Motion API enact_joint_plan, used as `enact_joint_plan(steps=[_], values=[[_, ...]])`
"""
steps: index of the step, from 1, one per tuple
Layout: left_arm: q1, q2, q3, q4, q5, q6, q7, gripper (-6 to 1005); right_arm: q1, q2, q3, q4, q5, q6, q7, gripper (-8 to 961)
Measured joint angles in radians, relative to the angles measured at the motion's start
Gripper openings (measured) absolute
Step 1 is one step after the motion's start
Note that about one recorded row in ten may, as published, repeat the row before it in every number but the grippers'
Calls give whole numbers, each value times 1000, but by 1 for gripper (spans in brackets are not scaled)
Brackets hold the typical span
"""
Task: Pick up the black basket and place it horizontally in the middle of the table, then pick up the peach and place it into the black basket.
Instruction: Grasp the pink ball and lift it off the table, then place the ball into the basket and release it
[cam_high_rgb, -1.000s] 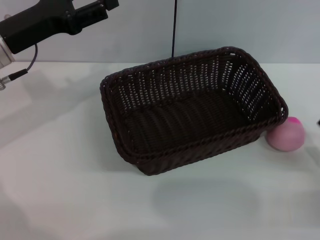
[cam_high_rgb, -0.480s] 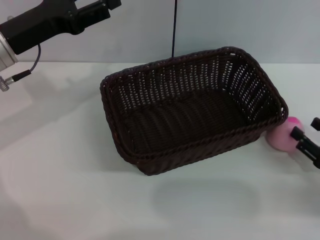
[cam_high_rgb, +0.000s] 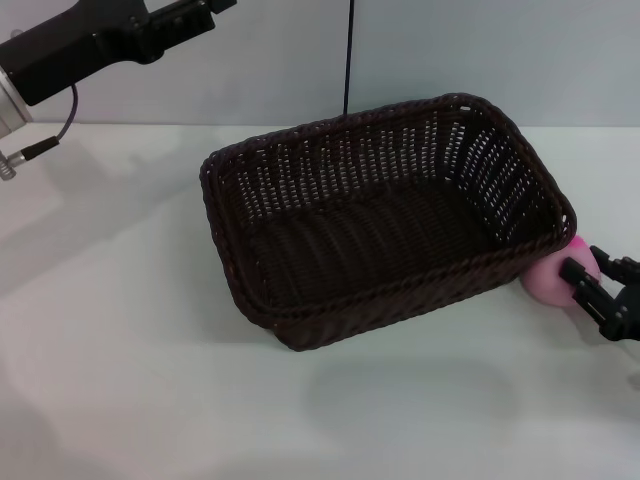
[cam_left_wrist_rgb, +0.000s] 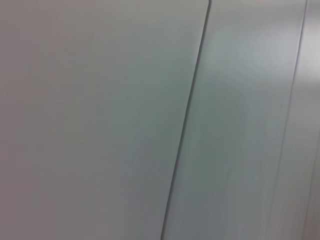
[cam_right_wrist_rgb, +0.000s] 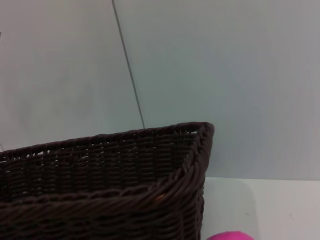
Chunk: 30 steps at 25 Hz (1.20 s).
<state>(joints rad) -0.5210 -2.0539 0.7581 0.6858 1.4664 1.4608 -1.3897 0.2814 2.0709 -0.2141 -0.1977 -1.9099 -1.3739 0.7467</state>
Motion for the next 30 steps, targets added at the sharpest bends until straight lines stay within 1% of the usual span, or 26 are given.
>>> enact_joint_plan(steps=[4,10,12,15,16,17,21,23,25,26,28,30], values=[[-2,0,0,0,0,-2,0,805,3,0,-6,0,0,2,0,465],[-4,0,-1,0,0,-6,0,804,-10,1,-2,-3,3,-31,-6,261],[-4,1,-6,0,0,-6,0,804,-24,0,12,-7,13,-57,-8,235],[-2,1,-12,0,0,-6,0,804,-50,-2,73,-19,25,-107,-10,197],[-1,1,-13,0,0,-4,0,804,-68,-1,143,-29,26,-152,-10,190],[-1,1,-13,0,0,-3,0,804,-68,-1,143,-29,26,-152,-10,182],[6,-1,-13,0,0,4,0,804,-90,0,301,-32,27,-259,-10,152],[8,-1,-13,0,0,6,0,804,-90,0,353,-32,27,-323,-4,138],[18,-2,-13,0,-8,16,0,804,-79,-2,382,-32,27,-381,7,123],[21,-2,-13,0,-11,19,0,804,-56,-5,394,-32,27,-432,20,116],[29,-3,-13,0,-18,25,0,805,-44,-6,395,-32,27,-448,24,105],[36,-3,-13,0,-24,30,0,805,-6,-9,389,-32,27,-467,38,94]])
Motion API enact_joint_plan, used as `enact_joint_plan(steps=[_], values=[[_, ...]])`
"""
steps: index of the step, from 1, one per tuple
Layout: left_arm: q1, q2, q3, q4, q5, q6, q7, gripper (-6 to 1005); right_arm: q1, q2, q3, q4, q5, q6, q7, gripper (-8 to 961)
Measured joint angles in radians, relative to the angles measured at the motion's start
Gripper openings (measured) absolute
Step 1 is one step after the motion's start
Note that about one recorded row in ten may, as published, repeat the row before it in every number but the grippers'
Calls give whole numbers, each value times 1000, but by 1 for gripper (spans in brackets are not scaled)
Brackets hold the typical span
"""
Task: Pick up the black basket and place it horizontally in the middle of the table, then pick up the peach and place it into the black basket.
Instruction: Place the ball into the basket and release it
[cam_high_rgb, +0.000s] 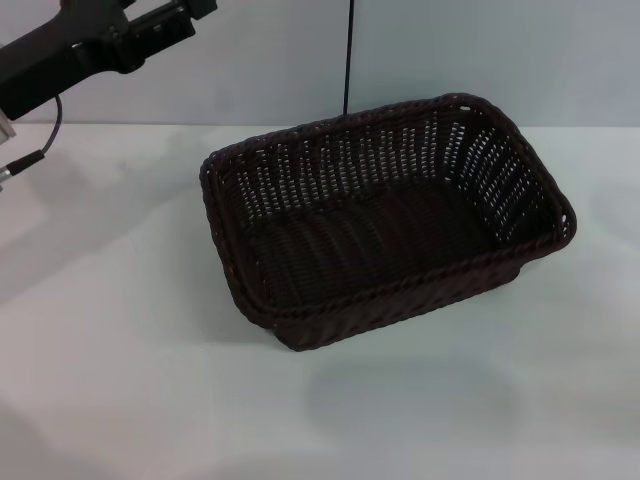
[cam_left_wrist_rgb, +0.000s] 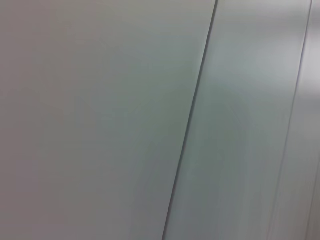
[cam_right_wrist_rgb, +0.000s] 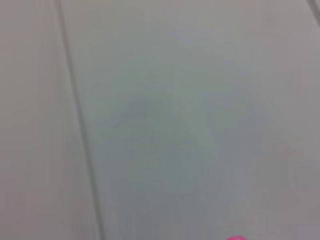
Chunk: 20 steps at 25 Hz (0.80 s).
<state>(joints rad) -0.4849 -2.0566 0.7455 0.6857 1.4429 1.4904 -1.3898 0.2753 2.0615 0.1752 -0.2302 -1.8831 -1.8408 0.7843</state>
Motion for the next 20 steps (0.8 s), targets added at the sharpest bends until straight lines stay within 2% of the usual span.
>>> enact_joint_plan(steps=[1,4,5,6,7,9,11,15,20], values=[[3,0,0,0,-1,1,0,805,34,-1,-9,0,-8,-2,12,88],[9,-1,0,-3,-3,8,0,804,74,-3,-38,0,-18,4,25,72],[10,-2,0,-8,-4,13,0,804,92,-5,-61,0,-21,10,33,64],[11,-2,0,-12,-6,17,1,804,123,-8,-130,-3,-23,28,55,56],[13,-2,0,-18,-9,20,3,804,123,-8,-130,-3,-23,28,55,49],[17,-2,0,-23,-15,24,8,804,150,-11,-203,-16,-23,52,93,33],[23,-2,0,-26,-22,27,13,805,173,-12,-292,-43,-24,88,150,57],[31,-2,0,-26,-27,34,14,805,171,-10,-314,-49,-22,100,160,105],[32,-2,0,-37,-28,38,17,805,157,-9,-311,-50,-18,100,160,274]])
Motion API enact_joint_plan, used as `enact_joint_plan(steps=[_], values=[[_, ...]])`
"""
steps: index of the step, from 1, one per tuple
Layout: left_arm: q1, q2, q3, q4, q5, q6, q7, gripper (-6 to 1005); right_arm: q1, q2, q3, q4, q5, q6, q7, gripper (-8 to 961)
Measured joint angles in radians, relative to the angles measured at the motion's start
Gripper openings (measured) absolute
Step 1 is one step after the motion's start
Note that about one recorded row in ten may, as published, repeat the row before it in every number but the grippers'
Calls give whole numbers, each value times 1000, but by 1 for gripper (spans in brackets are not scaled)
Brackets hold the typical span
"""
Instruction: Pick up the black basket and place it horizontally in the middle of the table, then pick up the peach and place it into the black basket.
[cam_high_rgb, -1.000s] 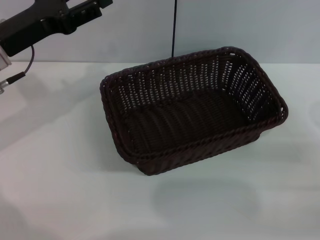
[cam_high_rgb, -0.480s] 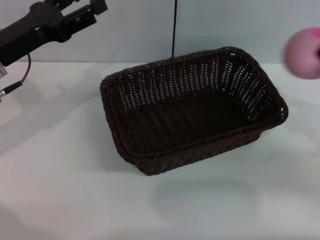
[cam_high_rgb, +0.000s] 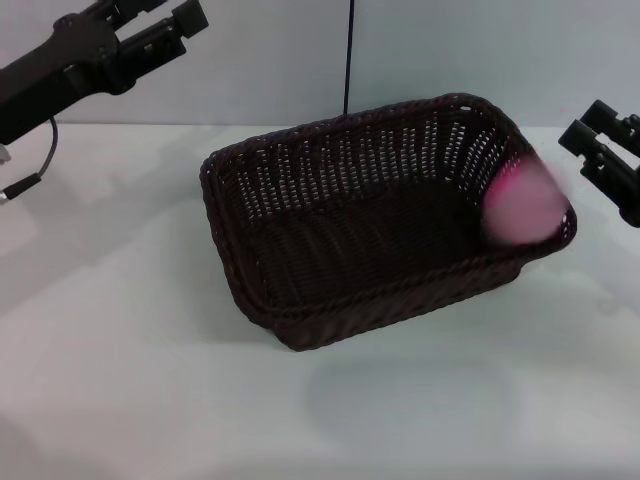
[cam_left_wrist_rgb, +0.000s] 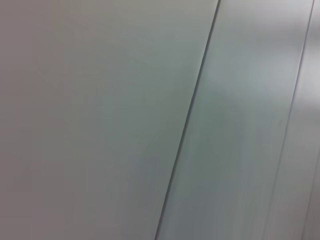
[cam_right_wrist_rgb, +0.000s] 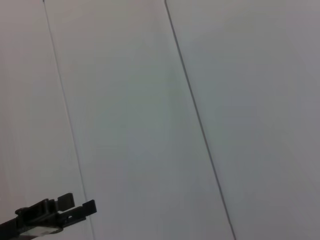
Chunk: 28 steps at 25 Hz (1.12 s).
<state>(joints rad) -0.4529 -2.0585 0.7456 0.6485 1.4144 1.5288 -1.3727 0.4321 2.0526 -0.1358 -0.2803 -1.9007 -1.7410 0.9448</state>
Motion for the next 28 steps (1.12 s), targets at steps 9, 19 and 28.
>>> enact_joint_plan(steps=[9,19,28], values=[[-5,0,0,-22,-15,13,11,805,-19,3,8,0,4,-7,-3,478],[13,0,0,-51,-57,41,52,805,-95,20,312,10,7,-4,-15,478],[49,-2,-14,-169,-193,68,239,805,-178,22,691,88,7,90,-125,478]])
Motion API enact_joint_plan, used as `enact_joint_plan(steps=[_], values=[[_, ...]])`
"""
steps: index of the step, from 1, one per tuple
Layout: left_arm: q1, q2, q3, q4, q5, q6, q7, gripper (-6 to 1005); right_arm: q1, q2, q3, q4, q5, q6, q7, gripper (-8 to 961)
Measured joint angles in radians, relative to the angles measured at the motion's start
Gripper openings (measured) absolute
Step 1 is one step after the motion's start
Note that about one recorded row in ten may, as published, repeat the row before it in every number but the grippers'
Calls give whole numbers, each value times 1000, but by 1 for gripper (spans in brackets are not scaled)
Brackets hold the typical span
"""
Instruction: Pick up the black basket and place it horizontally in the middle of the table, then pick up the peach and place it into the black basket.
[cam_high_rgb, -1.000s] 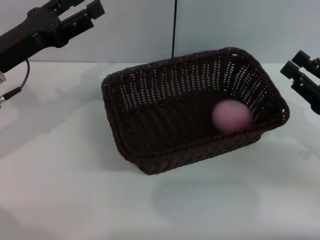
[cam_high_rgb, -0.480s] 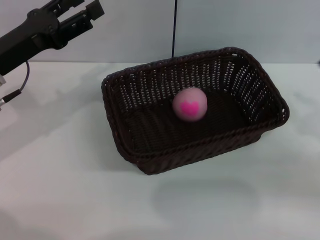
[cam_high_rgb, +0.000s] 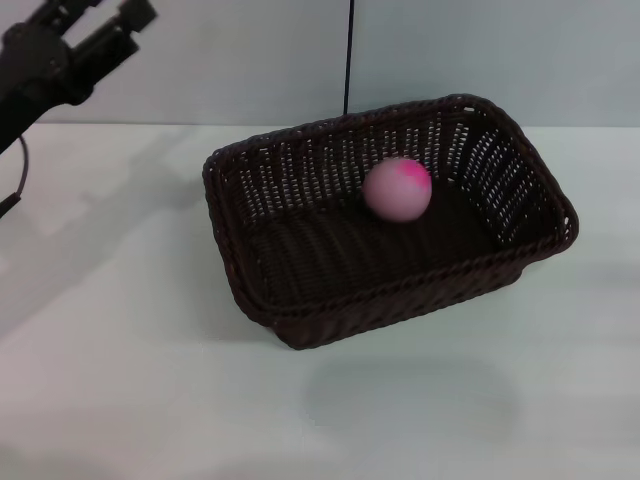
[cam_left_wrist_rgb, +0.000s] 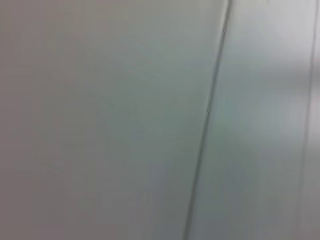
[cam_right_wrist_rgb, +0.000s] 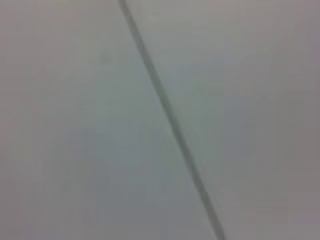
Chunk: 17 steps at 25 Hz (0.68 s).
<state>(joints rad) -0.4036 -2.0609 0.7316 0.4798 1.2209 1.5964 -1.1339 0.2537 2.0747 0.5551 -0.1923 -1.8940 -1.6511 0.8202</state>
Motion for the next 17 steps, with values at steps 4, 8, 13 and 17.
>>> enact_joint_plan(steps=[4,8,13,17], values=[[17,-4,0,-114,-146,12,180,805,-9,1,78,12,0,34,-21,478],[24,-8,0,-293,-381,61,468,805,-5,1,130,25,0,67,-21,478],[17,-13,0,-433,-569,102,696,805,12,0,153,27,0,109,-22,478],[16,-13,0,-453,-608,99,714,805,31,-2,156,28,0,134,-23,478]])
